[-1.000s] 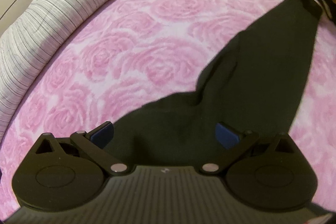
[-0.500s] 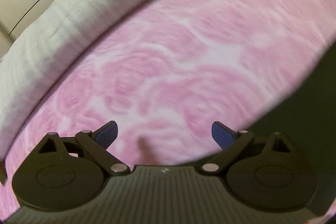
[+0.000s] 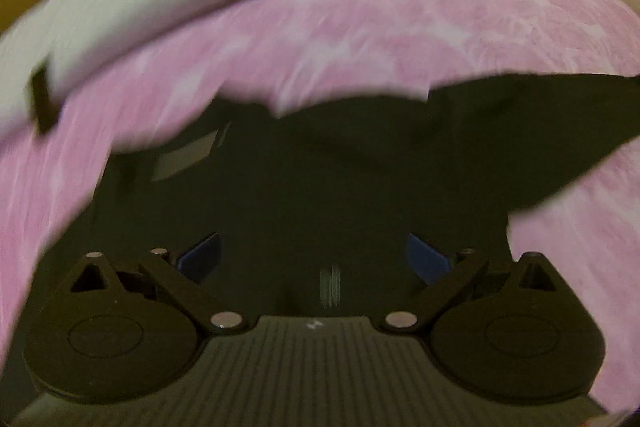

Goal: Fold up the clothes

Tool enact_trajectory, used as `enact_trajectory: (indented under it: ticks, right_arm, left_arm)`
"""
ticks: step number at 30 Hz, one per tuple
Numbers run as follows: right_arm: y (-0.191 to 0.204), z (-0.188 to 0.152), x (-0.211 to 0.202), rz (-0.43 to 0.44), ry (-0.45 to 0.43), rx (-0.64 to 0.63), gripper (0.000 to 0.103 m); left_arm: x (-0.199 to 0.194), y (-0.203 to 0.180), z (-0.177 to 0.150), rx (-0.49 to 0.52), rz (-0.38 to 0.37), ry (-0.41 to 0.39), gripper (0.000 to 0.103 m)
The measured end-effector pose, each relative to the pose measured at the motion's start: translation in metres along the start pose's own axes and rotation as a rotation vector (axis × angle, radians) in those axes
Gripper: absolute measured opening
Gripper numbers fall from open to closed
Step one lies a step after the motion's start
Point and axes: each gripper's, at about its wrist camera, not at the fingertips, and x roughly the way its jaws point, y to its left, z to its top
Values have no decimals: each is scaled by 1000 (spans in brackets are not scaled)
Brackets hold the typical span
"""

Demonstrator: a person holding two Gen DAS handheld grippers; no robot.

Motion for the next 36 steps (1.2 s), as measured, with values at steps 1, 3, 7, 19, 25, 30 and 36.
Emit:
enact_trajectory:
  ticks: [1, 3, 7, 19, 25, 30, 36]
  right_arm:
    - [8, -4, -13, 39, 6, 1, 62]
    - [25, -13, -41, 119, 11, 6, 70]
    - [57, -28, -96, 244, 17, -2, 79]
    - [143, -55, -264, 350, -68, -1, 88]
    - [194, -83, -342, 295, -104, 0, 88]
    - [227, -97, -391, 302, -91, -27, 88]
    - [246, -114, -423, 304, -96, -64, 88]
  left_arm:
    - [-14, 4, -17, -38, 9, 25, 100]
    - [-45, 13, -49, -102, 19, 64, 100]
    - [-106, 38, -96, -204, 47, 77, 102]
    - [-247, 152, -214, -427, 74, -9, 102]
    - [-306, 207, -253, -479, 64, -68, 102]
    - [-338, 220, -269, -509, 44, -115, 102]
    - [-360, 191, -282, -481, 12, -148, 102]
